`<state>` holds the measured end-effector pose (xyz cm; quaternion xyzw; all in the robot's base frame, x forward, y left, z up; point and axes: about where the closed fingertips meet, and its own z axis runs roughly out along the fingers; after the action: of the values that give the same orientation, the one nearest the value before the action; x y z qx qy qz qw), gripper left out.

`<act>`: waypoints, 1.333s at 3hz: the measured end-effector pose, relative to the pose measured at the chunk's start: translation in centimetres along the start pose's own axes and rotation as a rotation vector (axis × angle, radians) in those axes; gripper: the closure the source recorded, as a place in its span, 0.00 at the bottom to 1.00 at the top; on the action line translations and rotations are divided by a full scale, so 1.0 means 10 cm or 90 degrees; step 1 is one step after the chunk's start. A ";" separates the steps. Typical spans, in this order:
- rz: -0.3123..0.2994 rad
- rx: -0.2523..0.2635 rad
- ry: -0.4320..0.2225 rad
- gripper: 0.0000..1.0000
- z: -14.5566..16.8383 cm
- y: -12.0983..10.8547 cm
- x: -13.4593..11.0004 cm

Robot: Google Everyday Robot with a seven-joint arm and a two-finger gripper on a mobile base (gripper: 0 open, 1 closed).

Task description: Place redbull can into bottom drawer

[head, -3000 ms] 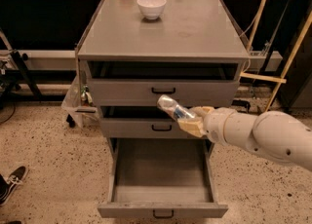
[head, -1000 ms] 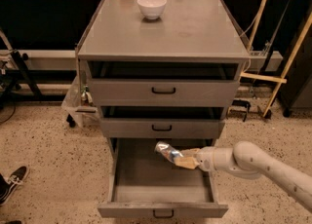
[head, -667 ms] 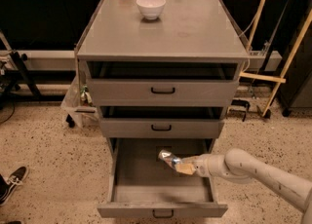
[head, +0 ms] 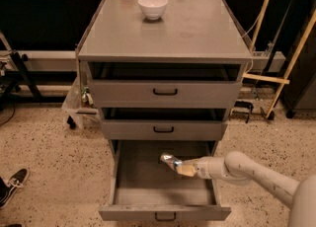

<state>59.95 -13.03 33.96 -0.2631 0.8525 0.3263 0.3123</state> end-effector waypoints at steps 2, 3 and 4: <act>-0.009 0.096 -0.022 1.00 0.59 -0.89 0.28; -0.033 0.193 0.002 1.00 0.57 -1.19 0.63; -0.033 0.193 0.002 1.00 0.57 -1.19 0.63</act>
Offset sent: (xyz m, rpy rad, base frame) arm 0.0871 -0.0481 -0.1326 -0.2005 -0.1538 -0.2014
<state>65.55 -18.14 21.48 -0.2352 0.8856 0.1853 0.3551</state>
